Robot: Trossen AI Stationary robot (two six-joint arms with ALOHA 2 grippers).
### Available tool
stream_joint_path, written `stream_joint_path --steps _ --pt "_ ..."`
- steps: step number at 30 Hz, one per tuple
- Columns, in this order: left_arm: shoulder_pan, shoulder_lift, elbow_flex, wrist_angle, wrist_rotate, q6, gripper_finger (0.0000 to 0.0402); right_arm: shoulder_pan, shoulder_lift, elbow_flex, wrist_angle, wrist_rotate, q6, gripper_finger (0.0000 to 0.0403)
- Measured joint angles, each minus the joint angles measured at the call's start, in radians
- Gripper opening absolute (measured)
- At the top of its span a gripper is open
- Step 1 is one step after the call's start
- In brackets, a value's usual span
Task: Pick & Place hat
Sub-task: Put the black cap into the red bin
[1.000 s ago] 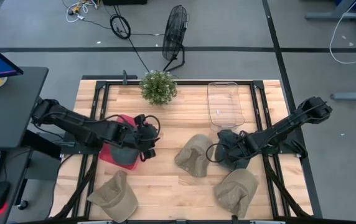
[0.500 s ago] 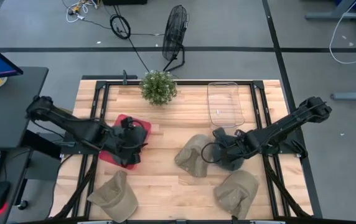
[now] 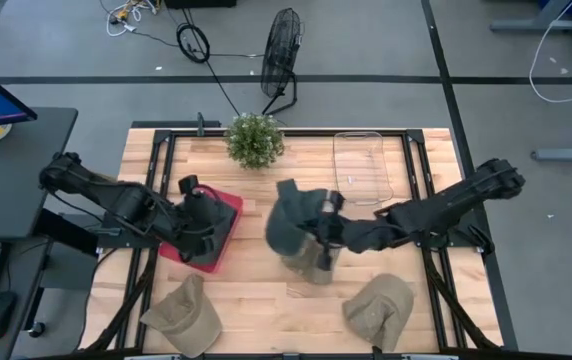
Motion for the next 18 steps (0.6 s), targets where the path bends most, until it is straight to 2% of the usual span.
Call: stream_joint_path --steps 5,9,12,15,18 --pt "-0.002 0.000 0.103 0.001 -0.003 0.034 0.0176 -0.093 0.157 0.036 0.169 -0.016 -0.048 0.0003" --pt "-0.002 0.000 0.116 -0.003 0.002 0.041 0.0176 -0.152 0.280 0.133 0.173 -0.125 -0.055 0.0004" --pt "-0.003 0.006 0.080 0.034 0.037 0.114 0.0176 -0.172 0.355 0.192 0.119 -0.208 -0.099 0.0004" --pt "-0.003 0.034 0.008 0.140 0.080 0.268 0.0176 -0.175 0.397 0.225 0.033 -0.281 -0.158 0.0004" --pt "-0.004 0.068 -0.077 0.290 0.113 0.395 0.0176 -0.169 0.405 0.230 -0.014 -0.296 -0.217 0.0004"
